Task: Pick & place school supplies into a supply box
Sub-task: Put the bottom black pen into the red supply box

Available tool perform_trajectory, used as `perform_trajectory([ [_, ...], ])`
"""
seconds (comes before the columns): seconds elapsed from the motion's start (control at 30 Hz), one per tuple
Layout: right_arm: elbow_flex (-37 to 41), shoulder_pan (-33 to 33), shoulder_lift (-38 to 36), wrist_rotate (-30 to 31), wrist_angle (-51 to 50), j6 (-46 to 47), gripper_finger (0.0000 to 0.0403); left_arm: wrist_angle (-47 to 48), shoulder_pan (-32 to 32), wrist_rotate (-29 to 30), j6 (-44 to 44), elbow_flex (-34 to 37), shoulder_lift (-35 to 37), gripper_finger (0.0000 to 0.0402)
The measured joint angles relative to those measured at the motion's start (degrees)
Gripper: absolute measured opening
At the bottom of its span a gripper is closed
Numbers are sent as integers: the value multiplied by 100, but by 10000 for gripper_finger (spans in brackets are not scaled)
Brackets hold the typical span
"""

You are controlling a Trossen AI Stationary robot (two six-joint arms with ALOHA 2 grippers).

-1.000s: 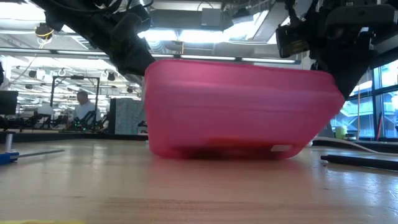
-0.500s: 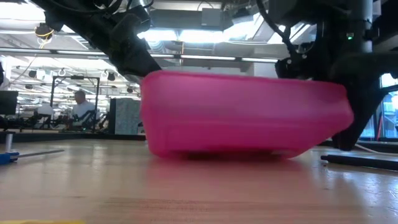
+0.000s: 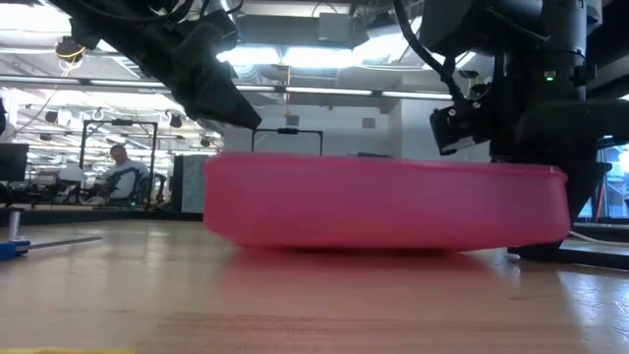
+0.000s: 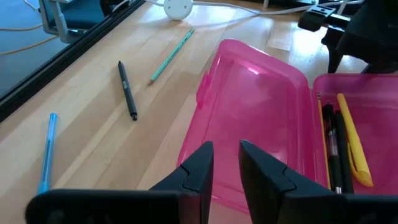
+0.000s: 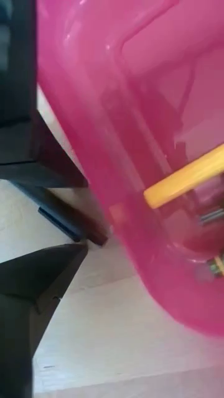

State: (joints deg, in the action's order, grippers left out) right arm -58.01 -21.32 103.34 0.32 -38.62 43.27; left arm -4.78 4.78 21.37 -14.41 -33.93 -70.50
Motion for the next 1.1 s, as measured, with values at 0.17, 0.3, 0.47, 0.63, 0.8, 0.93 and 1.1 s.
perform_trajectory([
  [0.17,130,4,-3,-54,63,112,140,31,0,0,-37,0,2,66],
  [0.3,134,4,1,-44,30,0,97,31,-1,0,-85,0,2,66],
  [0.47,134,-5,-29,108,-80,-27,45,31,0,0,-87,0,1,70],
  [0.63,156,-7,-194,181,-152,-29,43,31,0,0,-90,0,2,65],
  [0.8,189,-11,-400,439,-296,100,45,29,-1,1,-90,0,2,64],
  [0.93,183,17,-538,755,-378,308,30,30,-2,1,-90,0,2,66],
  [1.1,174,115,-686,1086,-373,426,29,31,-2,2,-90,0,2,67],
])
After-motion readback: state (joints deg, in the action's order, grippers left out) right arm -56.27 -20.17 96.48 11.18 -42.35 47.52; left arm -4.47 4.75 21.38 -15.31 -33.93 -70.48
